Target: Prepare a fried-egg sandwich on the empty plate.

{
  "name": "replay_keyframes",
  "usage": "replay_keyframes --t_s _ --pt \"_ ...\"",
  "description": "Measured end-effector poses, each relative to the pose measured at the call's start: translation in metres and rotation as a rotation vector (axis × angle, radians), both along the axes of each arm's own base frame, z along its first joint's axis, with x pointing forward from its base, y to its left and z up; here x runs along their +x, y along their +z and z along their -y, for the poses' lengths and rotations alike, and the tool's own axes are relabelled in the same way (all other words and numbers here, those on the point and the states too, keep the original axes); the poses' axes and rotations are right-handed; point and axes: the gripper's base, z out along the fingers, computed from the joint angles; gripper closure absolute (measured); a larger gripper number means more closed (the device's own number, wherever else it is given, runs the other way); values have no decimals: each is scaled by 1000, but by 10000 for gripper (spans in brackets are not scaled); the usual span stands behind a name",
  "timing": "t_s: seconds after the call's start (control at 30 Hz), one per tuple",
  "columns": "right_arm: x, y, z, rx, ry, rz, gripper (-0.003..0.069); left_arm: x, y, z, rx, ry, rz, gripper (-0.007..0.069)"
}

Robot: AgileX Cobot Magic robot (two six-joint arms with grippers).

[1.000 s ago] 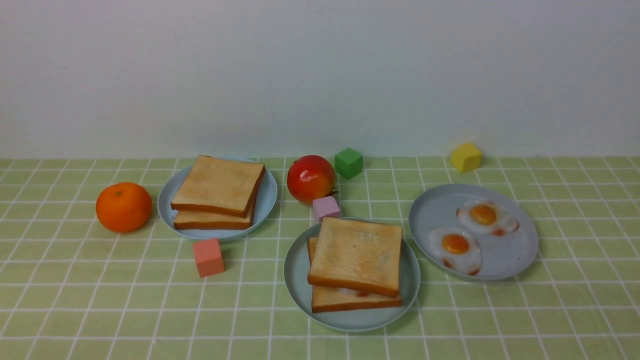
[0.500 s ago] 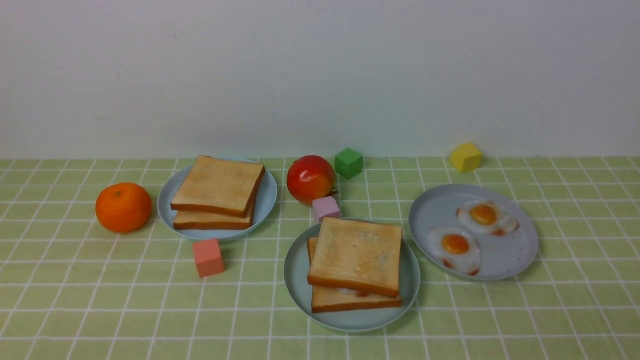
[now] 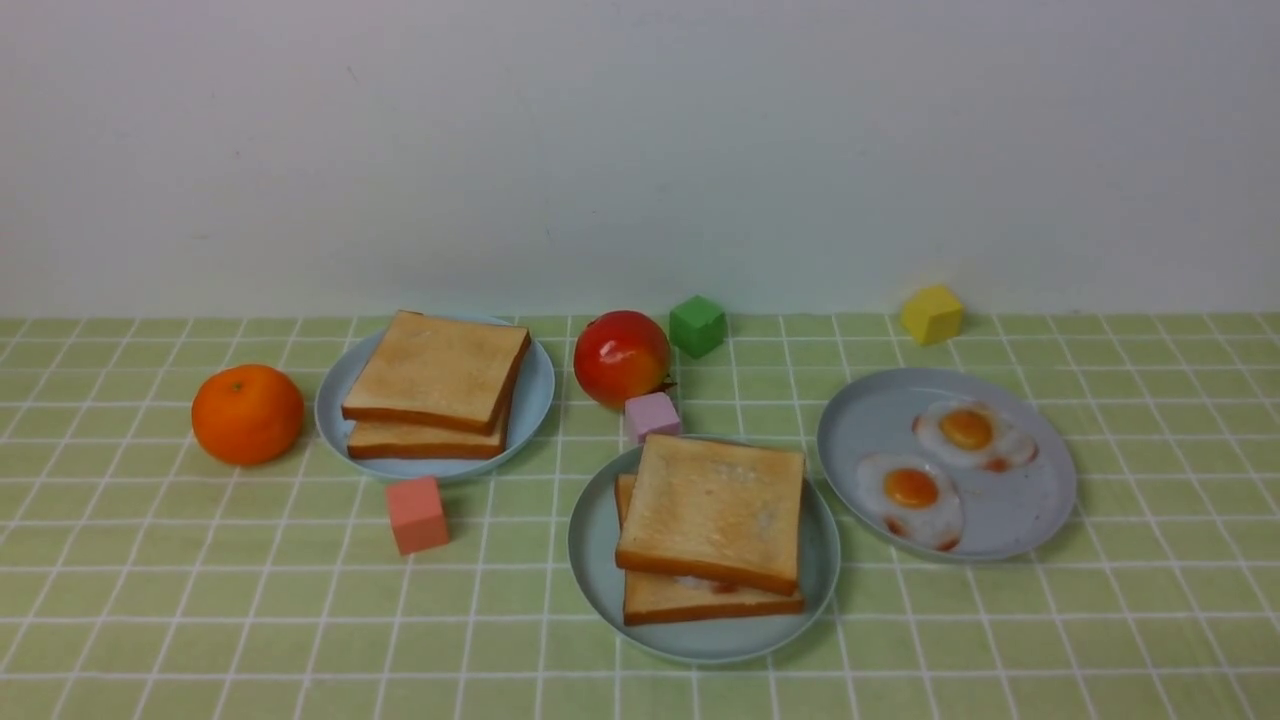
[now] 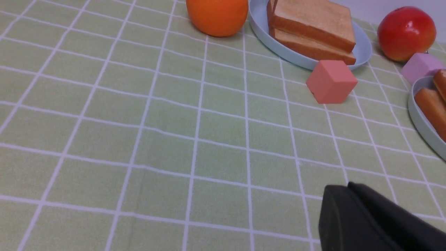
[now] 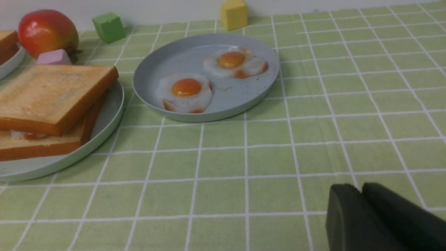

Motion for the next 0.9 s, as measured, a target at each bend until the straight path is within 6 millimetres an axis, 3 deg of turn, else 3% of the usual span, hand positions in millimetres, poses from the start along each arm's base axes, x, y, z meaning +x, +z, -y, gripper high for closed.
replay_keyframes --t_s 0.9 --pt "0 -1 0 1 -1 -7 558 0 0 0 3 0 0 571"
